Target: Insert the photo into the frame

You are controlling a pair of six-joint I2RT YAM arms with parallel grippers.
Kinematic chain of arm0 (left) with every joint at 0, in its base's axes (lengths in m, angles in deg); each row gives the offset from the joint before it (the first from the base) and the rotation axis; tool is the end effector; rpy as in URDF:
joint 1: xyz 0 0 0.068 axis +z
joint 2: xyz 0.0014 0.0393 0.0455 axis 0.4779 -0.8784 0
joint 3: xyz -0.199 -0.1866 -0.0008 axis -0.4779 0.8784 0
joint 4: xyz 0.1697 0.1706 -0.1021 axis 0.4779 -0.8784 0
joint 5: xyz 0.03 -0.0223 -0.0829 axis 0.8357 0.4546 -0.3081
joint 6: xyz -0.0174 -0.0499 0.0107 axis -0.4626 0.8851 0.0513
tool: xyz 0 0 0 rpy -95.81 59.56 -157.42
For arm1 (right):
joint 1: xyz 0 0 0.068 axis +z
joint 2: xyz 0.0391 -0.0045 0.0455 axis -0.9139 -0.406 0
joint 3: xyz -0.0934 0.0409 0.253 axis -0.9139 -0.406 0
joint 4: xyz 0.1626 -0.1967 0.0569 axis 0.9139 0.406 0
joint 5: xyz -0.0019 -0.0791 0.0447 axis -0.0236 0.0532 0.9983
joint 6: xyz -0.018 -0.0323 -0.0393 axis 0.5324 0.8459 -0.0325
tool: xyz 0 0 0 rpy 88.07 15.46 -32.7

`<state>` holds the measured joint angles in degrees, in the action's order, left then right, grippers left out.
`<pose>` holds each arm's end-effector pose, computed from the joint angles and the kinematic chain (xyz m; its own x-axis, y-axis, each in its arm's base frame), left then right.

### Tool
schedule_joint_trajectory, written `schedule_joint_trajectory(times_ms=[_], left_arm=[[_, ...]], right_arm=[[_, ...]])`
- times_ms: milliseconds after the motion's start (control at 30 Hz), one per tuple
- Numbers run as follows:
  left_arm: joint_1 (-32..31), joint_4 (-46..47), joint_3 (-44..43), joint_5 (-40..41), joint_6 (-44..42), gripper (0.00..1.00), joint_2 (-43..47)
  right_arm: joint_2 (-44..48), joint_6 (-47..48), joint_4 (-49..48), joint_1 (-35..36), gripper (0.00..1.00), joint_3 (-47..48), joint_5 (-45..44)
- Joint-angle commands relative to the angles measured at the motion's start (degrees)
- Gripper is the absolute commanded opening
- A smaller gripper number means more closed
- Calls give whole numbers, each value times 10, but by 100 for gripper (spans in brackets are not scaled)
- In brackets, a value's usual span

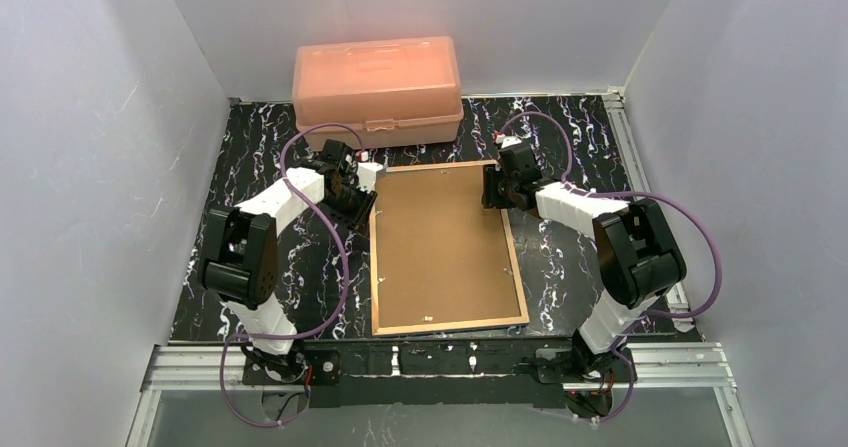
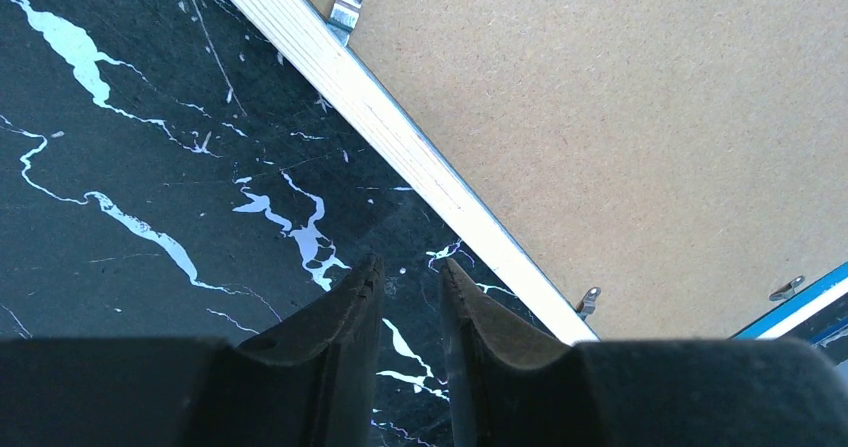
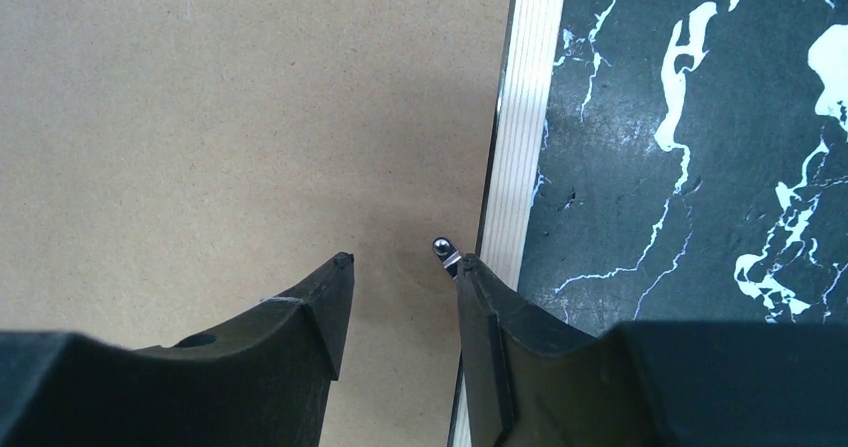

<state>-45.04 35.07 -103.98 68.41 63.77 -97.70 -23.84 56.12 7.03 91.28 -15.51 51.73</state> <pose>0.3206 -0.1068 0.2000 -0.7606 0.4626 -0.4555 0.5899 0.7854 -0.1873 0.3263 0.1509 0.1887 -0.6956 -0.0306 -0.7178 -0.1944 0.9698 0.1470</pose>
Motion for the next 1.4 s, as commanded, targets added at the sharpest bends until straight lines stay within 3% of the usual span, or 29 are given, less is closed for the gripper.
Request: schedule_joint_trajectory(times_ms=[0,1367], left_arm=[[1,-18,5,-9,-4,26,34],[1,-13,25,-10,-3,27,41]], right_arm=[[4,0,-11,-1,49,-15,1],[23,11,-45,-1,50,-10,-27]])
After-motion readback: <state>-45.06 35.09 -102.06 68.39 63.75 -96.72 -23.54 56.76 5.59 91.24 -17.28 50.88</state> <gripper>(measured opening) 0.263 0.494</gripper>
